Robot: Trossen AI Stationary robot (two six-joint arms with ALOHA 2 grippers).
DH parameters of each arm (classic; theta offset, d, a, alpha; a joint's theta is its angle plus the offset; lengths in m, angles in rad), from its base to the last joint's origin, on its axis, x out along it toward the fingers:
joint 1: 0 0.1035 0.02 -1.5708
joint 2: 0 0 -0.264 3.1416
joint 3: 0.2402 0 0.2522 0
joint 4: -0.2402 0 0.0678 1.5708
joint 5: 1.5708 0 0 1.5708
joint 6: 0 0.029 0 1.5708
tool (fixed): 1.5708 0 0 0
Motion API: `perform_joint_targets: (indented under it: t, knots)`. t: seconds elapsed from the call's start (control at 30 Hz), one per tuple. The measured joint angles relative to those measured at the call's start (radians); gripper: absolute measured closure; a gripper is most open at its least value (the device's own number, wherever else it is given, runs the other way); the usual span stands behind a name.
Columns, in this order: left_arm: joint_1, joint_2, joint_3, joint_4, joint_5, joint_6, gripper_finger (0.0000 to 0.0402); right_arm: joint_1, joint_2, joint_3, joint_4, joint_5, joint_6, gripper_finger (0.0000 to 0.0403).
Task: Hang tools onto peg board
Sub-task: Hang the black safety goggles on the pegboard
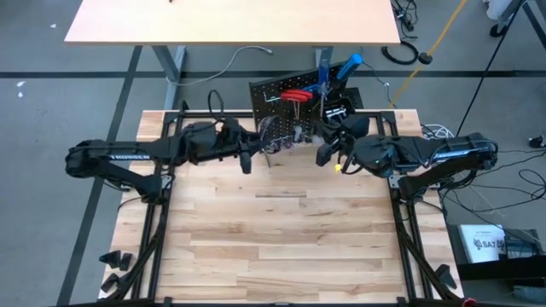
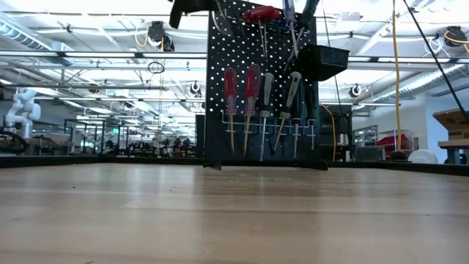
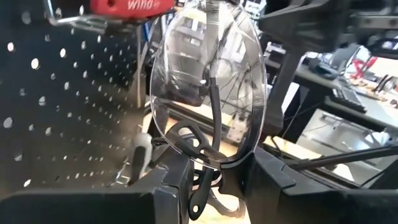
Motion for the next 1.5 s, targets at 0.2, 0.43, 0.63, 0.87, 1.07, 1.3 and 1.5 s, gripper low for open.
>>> perform_joint_targets:
  t: [0.2,0.43,0.63,0.87,1.07,1.3,1.5]
  knots:
    - [0.057,0.03,0.0,0.004,0.033,0.025,0.0294,-0.002,0.0,0.0,-0.013,0.0,0.001,0.0403]
    - [0.098,0.029,-0.001,0.009,0.037,0.031,0.0294,-0.007,-0.021,0.0,-0.043,0.0,0.0,0.0403]
    - [0.127,0.029,0.0,0.004,0.047,0.031,0.0294,-0.023,-0.04,0.0,-0.046,0.0,-0.006,0.0403]
    - [0.146,0.033,-0.001,0.001,0.092,0.029,0.0294,-0.033,-0.042,0.0,-0.046,0.0,-0.023,0.0403]
    - [0.146,0.046,-0.001,-0.024,0.092,0.028,0.0294,-0.039,-0.042,0.0,-0.051,0.0,-0.027,0.0403]
    - [0.154,0.051,-0.001,-0.021,0.091,0.032,0.0294,-0.039,-0.042,0.0,-0.056,0.0,-0.027,0.0403]
    - [0.172,0.051,-0.001,-0.021,0.057,0.03,0.0294,-0.039,-0.042,0.0,-0.059,0.0,-0.027,0.0403]
